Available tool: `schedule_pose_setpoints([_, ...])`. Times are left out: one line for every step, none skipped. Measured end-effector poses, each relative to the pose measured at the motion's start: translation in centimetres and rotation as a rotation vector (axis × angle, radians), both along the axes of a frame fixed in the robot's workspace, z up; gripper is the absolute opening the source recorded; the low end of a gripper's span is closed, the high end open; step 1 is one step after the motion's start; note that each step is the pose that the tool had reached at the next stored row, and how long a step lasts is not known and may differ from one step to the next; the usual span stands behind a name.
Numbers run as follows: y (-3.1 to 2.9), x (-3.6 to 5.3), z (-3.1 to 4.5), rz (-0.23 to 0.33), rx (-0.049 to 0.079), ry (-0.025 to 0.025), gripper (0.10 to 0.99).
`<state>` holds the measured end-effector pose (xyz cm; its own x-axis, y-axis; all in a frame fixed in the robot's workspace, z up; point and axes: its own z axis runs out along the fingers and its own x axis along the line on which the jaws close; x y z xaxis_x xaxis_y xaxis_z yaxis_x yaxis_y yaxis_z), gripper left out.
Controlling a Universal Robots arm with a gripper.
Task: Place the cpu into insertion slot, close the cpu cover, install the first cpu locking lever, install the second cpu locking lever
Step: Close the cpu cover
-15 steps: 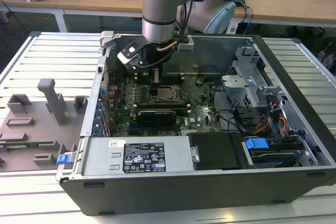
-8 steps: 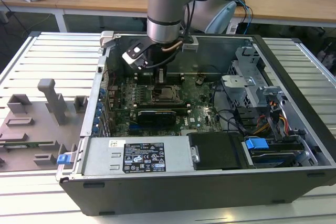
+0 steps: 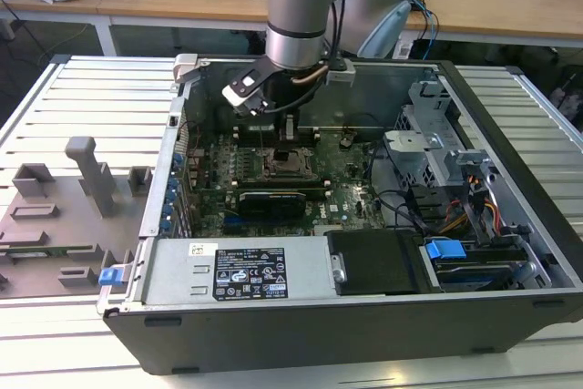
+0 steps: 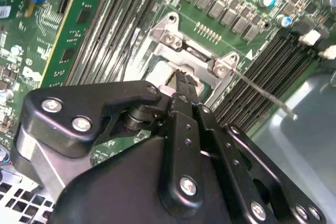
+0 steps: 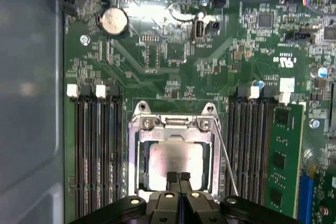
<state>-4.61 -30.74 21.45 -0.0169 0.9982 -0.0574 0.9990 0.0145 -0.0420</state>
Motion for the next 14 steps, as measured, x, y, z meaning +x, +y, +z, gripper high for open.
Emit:
schedule_pose_setpoints([0.00,0.11,0.09,0.000,0.000,0.0002,0.106])
schedule_pose_setpoints([0.00,0.28,0.38,0.000,0.000,0.0001,0.106])
schedule_pose_setpoints([0.00,0.35,0.59,0.000,0.000,0.0002,0.106])
schedule_pose_setpoints([0.00,0.40,0.84,0.000,0.000,0.0002,0.106])
schedule_pose_setpoints([0.00,0.46,1.23,0.000,0.000,0.0002,0.106])
schedule_pose_setpoints([0.00,0.50,1.51,0.000,0.000,0.0001,0.106])
schedule_pose_setpoints([0.00,0.57,2.63,0.000,0.000,0.0002,0.106])
schedule_pose_setpoints([0.00,0.59,3.98,0.000,0.000,0.0001,0.106])
schedule_pose_setpoints([0.00,0.59,5.19,0.000,0.000,0.0002,0.106])
schedule_pose_setpoints([0.00,0.60,5.39,0.000,0.000,0.0001,0.106])
schedule_pose_setpoints([0.00,0.59,5.46,0.000,0.000,0.0002,0.106])
schedule_pose_setpoints([0.00,0.60,5.46,0.000,0.000,-0.0001,0.106])
schedule_pose_setpoints([0.01,0.60,5.46,0.000,0.000,-0.0001,0.106])
schedule_pose_setpoints([0.00,0.60,5.48,0.000,0.000,0.0000,0.106])
